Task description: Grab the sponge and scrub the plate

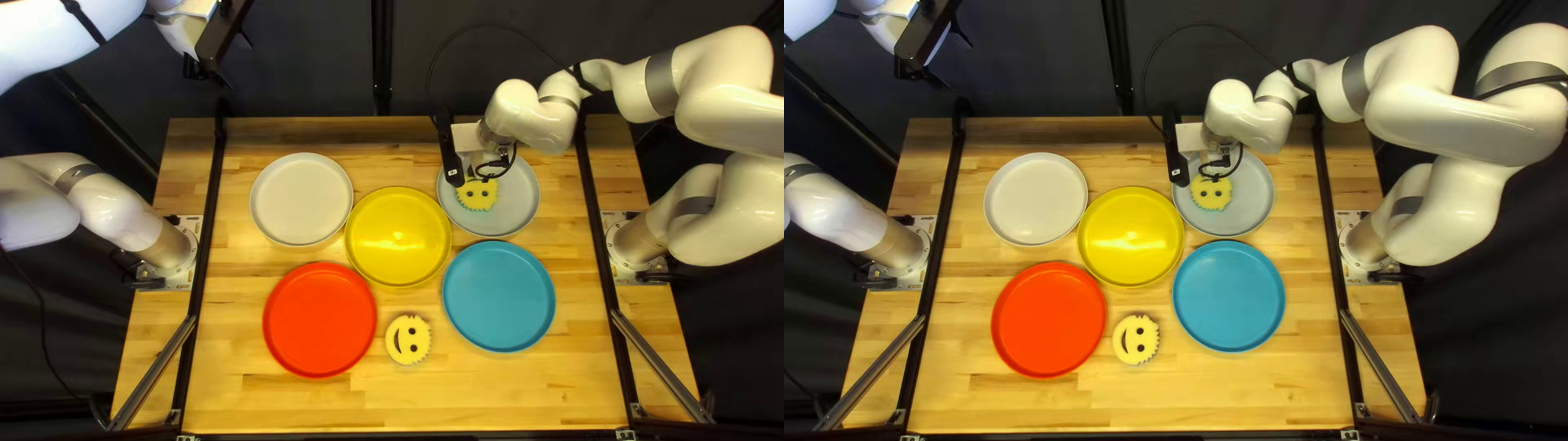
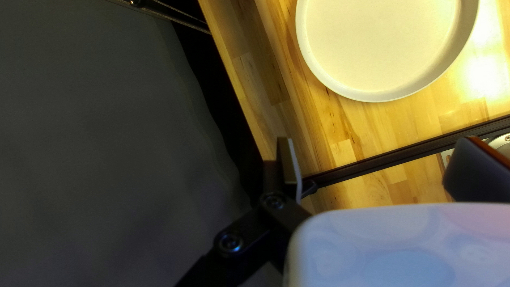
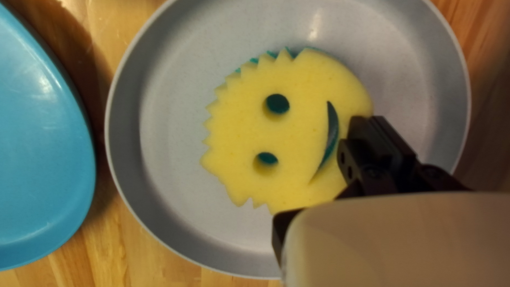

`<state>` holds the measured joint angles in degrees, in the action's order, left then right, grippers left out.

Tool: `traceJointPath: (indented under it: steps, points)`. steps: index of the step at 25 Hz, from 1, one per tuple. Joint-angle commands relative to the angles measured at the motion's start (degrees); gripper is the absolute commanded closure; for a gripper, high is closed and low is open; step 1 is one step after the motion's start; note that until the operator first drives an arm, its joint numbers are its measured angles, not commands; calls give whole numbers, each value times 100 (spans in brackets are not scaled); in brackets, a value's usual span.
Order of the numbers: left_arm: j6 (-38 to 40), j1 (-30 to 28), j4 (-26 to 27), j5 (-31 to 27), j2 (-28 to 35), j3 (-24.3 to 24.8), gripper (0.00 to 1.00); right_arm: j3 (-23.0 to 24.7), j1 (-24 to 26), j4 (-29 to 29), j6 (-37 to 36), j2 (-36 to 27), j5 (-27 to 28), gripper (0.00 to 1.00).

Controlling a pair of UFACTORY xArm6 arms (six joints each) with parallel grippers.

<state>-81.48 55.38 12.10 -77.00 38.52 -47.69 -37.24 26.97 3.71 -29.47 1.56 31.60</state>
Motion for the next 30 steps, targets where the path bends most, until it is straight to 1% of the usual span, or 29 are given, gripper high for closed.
traceJointPath:
  steps: [1, 4, 7, 16, 19, 23, 26, 30]
  points:
    - [0, 0, 0, 0, 0, 0, 0, -198, 314, -158, -301, 176, -1, 100]
    - [0, 0, 0, 0, 0, 0, 0, -244, 376, -221, -337, 177, 38, 100]
    - [0, 0, 0, 0, 0, 0, 0, -194, 290, -205, -226, 101, 47, 100]
    - [0, 0, 0, 0, 0, 0, 0, 238, -416, 112, 470, -233, -137, 100]
    - [0, 0, 0, 0, 0, 0, 0, 387, -507, 238, 582, -342, -204, 100]
    - [0, 0, 0, 0, 0, 0, 0, 442, -357, 311, 471, -434, -224, 100]
    - [0, 0, 0, 0, 0, 0, 0, 478, -66, 268, 175, -455, -314, 100]
    - [0, 0, 0, 0, 0, 0, 0, 436, 172, 181, -98, -442, -352, 100]
